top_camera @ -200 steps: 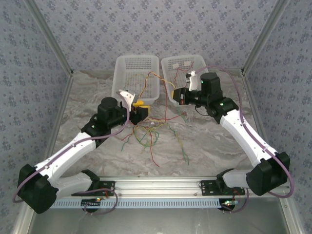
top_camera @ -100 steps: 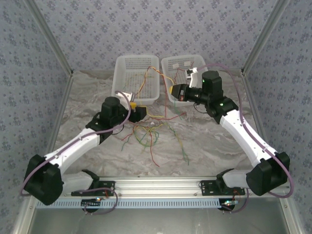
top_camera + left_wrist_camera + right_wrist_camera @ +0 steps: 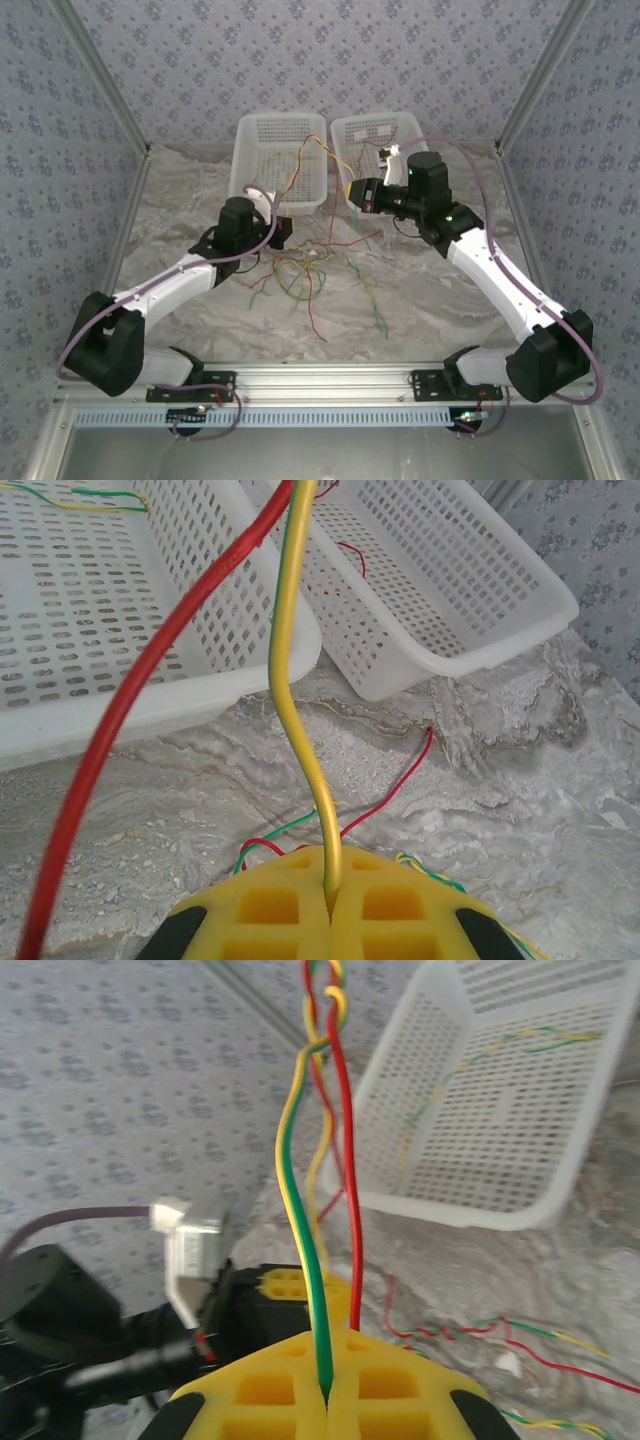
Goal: Untangle the cables
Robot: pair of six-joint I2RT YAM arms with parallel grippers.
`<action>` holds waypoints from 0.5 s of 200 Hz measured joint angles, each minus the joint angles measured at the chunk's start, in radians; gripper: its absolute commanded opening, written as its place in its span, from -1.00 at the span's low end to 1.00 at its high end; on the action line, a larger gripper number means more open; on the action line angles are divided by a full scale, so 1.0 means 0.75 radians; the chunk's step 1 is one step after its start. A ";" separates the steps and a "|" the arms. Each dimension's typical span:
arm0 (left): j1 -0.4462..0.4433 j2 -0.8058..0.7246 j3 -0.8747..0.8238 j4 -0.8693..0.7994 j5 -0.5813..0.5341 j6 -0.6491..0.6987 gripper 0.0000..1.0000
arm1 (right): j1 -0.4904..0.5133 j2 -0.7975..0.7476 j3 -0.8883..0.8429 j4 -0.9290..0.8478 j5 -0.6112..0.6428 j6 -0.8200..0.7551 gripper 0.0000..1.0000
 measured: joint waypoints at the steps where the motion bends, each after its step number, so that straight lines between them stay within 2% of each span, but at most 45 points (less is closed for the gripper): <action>1: 0.000 -0.001 0.000 0.000 -0.001 0.000 -1.00 | 0.000 0.000 0.000 -0.003 0.004 -0.002 -1.00; 17: -0.001 -0.027 0.000 -0.012 0.001 -0.001 -1.00 | -0.007 0.000 -0.008 -0.070 0.089 -0.065 -1.00; 36: -0.001 -0.087 0.000 -0.035 0.002 0.001 -1.00 | -0.027 0.000 -0.046 -0.119 0.167 -0.128 -0.79; 43: -0.001 -0.112 0.000 -0.043 0.005 0.001 -1.00 | -0.039 0.000 -0.067 -0.133 0.188 -0.143 -0.66; 87: -0.001 -0.150 0.080 -0.124 0.039 -0.004 -1.00 | -0.136 0.016 -0.181 -0.191 0.239 -0.185 -0.38; 100: -0.001 -0.139 0.093 -0.125 0.056 -0.016 -1.00 | -0.143 0.020 -0.198 -0.193 0.243 -0.186 -0.21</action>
